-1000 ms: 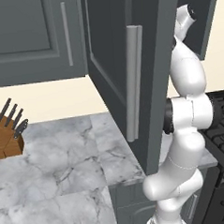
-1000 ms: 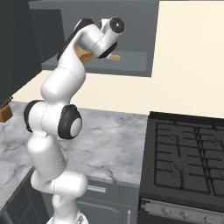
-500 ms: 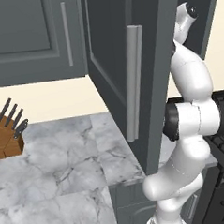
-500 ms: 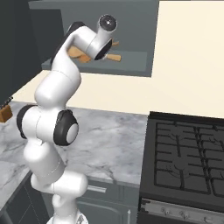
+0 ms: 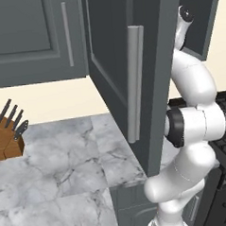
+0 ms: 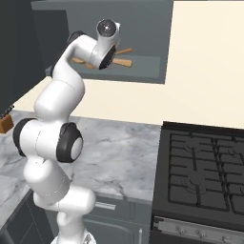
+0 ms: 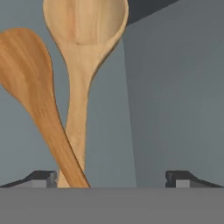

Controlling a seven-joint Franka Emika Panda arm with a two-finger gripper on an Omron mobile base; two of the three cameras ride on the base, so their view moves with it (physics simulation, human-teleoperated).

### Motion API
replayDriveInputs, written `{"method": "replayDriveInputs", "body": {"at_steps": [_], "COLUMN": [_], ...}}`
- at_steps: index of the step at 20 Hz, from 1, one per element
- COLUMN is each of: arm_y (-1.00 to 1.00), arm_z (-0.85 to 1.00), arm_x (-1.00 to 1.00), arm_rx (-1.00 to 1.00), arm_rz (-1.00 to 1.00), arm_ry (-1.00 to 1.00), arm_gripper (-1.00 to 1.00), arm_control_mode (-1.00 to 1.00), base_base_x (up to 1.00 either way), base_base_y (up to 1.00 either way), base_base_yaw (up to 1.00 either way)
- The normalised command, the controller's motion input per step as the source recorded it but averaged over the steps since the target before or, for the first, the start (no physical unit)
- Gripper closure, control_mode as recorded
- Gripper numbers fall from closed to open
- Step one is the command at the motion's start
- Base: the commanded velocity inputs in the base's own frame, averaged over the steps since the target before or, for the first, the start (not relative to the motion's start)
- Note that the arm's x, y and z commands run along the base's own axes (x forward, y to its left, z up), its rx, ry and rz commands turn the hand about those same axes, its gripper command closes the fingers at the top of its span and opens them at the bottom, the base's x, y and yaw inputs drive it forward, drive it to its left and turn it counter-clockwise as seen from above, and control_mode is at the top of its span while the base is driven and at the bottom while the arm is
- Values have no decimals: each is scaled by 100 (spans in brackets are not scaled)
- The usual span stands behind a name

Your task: Organize the utensils by type. Pick up the wooden spoons from the counter and place them in the open cabinet. Then pick up the metallic utensils from the counter and place them in the open drawer.

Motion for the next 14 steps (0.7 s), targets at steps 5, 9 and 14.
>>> {"method": "replayDriveInputs", "body": {"at_steps": [5, 9, 14], "arm_y": [-16, -17, -7], "arm_z": [0, 0, 0], "arm_x": [-21, -22, -12], "arm_rx": [8, 11, 11], "arm_rz": [-5, -3, -3], "arm_ry": [0, 0, 0], "arm_gripper": [-100, -100, -100], "arm_control_mode": [-100, -100, -100], "base_base_x": [0, 0, 0], "base_base_y": [0, 0, 0], "base_base_yaw": [0, 0, 0]}}
